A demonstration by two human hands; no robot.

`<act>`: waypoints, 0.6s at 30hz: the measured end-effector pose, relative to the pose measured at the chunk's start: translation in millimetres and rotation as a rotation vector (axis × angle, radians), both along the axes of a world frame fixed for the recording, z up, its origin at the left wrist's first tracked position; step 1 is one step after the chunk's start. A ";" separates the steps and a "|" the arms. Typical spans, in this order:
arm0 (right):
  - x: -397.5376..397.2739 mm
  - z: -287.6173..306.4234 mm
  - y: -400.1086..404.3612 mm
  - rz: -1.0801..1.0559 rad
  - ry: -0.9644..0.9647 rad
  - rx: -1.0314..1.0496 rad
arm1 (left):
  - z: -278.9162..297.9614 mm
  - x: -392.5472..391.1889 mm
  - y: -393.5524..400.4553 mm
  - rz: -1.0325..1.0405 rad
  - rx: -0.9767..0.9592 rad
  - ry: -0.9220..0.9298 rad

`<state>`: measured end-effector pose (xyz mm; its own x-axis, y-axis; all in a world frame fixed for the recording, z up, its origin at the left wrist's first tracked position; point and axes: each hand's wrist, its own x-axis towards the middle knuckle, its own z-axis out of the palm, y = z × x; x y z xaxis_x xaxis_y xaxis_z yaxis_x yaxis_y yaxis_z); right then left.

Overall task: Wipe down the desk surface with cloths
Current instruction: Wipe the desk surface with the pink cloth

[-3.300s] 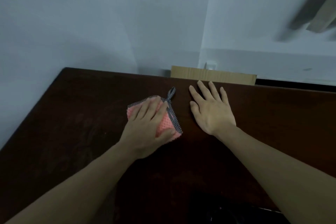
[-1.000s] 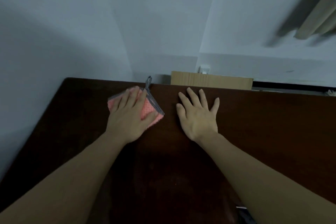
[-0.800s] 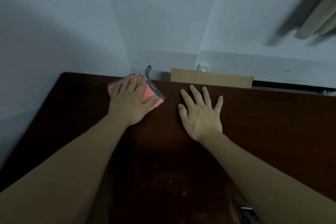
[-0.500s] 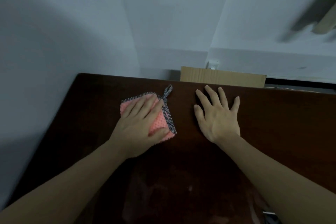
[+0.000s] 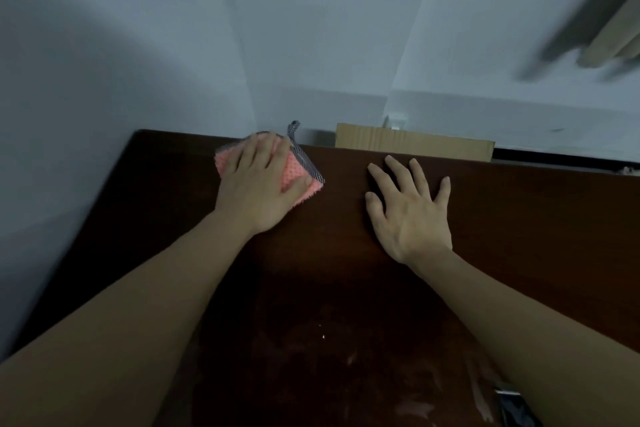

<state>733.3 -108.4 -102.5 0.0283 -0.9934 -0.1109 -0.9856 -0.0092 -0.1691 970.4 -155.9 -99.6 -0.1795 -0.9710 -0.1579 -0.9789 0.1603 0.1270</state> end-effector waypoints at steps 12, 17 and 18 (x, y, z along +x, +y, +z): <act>0.2 1.1 -1.0 -0.010 0.021 0.013 | 0.3 36.4 36.5 -0.153 -0.008 -0.040; 0.2 0.4 -0.3 -0.008 0.017 0.001 | -4.4 18.2 -17.7 0.053 -0.006 -0.011; 0.3 -0.2 -0.1 -0.008 0.015 -0.002 | -6.6 15.8 -20.2 0.068 -0.012 -0.002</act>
